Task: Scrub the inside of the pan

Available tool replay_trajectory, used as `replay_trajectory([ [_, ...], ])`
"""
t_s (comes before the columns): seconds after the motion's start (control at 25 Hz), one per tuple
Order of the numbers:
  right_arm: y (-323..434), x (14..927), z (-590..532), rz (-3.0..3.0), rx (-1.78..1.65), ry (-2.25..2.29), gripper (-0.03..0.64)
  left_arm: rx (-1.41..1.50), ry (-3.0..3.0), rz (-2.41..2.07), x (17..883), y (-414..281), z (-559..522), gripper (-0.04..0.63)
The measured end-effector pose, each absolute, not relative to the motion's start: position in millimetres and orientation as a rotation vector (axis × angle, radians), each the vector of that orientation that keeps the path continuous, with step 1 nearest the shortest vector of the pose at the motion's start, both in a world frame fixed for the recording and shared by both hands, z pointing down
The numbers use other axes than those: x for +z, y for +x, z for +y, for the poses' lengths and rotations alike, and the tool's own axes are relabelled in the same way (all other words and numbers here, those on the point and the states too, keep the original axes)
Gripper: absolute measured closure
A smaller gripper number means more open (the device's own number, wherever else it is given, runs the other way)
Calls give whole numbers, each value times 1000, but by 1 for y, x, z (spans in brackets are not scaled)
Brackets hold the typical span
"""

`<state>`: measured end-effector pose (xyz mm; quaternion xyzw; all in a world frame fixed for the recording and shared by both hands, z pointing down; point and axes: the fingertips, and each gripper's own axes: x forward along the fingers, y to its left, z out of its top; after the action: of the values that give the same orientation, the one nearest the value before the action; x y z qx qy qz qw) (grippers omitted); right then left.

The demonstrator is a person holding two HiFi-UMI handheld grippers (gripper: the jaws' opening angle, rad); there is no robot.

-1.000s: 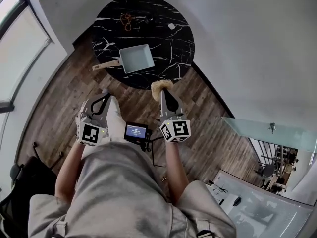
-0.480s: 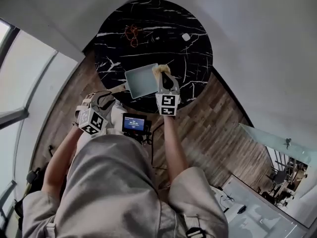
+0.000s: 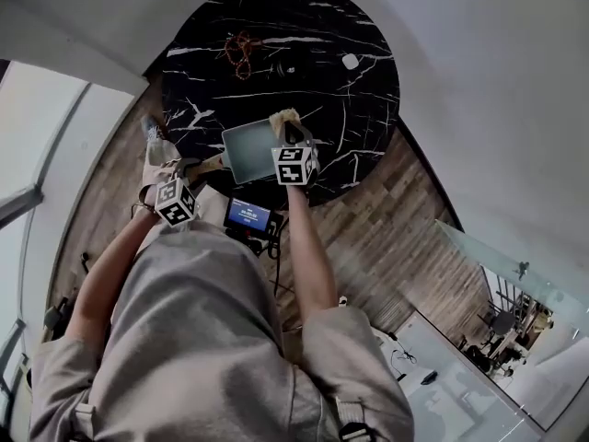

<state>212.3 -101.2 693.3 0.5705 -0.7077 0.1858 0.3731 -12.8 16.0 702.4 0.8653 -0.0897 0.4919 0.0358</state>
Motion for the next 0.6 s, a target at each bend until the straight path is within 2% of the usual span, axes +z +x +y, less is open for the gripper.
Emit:
replay_trajectory([
  [0.08, 215, 700, -102, -1798, 469, 1441, 595, 1582, 2672, -242, 715, -11, 18, 408],
  [0.2, 212, 703, -105, -1781, 422, 1381, 595, 1710, 2742, -189, 730, -9, 19, 442],
  [0.32, 207, 705, -113, -1755, 395, 1364, 596, 1682, 2711, -197, 740, -9, 17, 472],
  [0.6, 204, 707, -115, -1701, 330, 1303, 597, 1624, 2694, -167, 741, -9, 15, 477],
])
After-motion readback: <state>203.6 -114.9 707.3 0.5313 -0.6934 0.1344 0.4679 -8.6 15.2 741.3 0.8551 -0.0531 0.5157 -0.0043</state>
